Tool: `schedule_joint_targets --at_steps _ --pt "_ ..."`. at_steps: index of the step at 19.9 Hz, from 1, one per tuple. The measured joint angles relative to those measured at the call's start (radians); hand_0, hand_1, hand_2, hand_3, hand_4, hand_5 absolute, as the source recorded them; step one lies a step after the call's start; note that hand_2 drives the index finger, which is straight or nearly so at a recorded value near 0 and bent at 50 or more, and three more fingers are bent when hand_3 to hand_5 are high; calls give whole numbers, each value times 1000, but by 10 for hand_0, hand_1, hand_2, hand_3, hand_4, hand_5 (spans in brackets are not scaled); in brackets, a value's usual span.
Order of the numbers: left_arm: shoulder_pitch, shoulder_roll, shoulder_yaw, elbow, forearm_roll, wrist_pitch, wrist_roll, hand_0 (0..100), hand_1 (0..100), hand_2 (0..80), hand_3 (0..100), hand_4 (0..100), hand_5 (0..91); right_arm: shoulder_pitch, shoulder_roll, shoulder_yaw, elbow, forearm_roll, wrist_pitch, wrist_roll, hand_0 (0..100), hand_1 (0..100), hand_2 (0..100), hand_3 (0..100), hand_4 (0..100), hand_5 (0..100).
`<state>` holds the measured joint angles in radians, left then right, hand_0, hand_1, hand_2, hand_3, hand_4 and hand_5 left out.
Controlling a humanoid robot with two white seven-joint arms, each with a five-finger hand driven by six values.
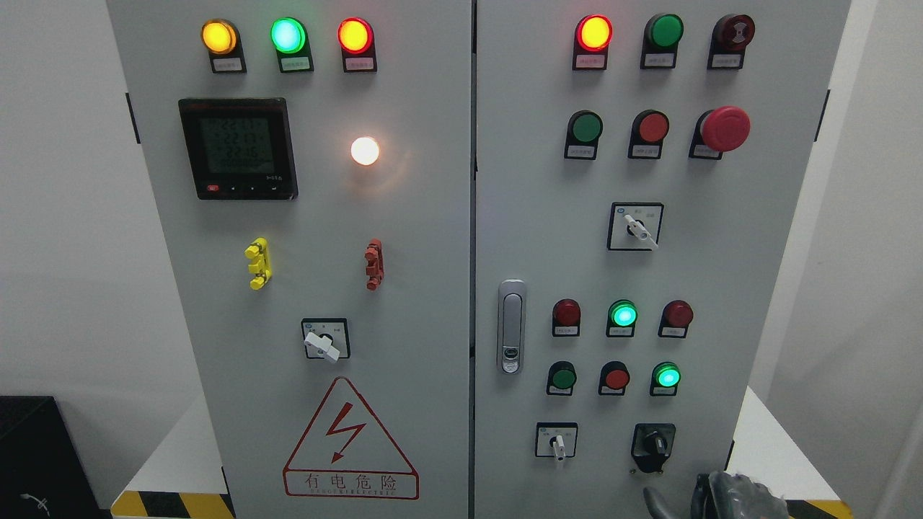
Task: Flip black knob to close circuit
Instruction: 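Raise the right hand up toward the black rotary knob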
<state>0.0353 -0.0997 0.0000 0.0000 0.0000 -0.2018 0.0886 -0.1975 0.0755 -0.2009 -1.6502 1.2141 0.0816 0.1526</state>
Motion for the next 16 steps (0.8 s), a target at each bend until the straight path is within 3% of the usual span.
schedule_joint_targets --at_steps 16 --pt "0 0 0 0 0 0 -5 120 556 0 0 0 0 -20 7 18 -28 84 55 20 0 113 810 957 770 817"
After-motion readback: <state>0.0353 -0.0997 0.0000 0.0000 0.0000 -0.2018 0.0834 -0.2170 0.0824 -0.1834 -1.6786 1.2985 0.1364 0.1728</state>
